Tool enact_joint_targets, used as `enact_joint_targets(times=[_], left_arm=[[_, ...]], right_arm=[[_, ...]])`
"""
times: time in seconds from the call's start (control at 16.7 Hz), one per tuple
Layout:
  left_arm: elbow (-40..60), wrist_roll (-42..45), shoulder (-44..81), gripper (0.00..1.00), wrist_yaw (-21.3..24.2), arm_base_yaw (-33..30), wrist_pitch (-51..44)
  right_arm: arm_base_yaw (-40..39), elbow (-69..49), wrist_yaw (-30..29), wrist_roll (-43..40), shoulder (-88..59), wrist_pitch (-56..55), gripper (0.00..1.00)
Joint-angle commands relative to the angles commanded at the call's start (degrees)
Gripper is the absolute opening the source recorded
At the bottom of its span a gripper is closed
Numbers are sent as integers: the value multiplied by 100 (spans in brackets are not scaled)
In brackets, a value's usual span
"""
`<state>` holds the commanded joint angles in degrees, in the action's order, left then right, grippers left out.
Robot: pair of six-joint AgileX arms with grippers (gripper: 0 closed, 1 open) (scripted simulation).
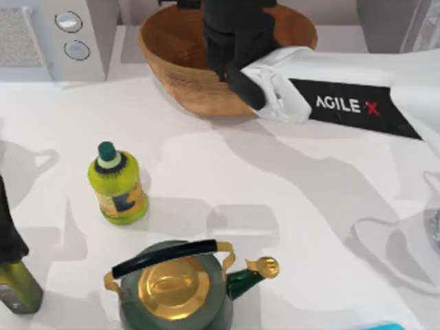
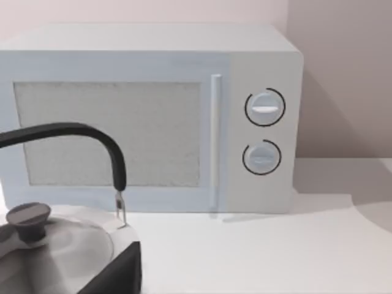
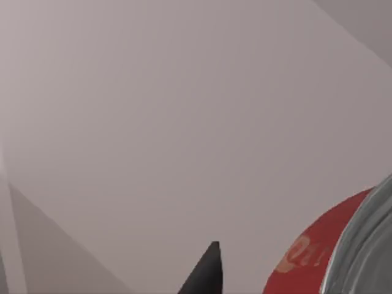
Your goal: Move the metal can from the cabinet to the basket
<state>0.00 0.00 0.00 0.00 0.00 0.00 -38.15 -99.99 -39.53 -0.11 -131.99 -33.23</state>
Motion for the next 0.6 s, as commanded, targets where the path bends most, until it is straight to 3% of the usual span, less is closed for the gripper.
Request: enact_joint_targets(times=[0.6], left_arm=[[0,0,0,100,0,0,0]], right_arm=[[0,0,0,0,0,0,75]])
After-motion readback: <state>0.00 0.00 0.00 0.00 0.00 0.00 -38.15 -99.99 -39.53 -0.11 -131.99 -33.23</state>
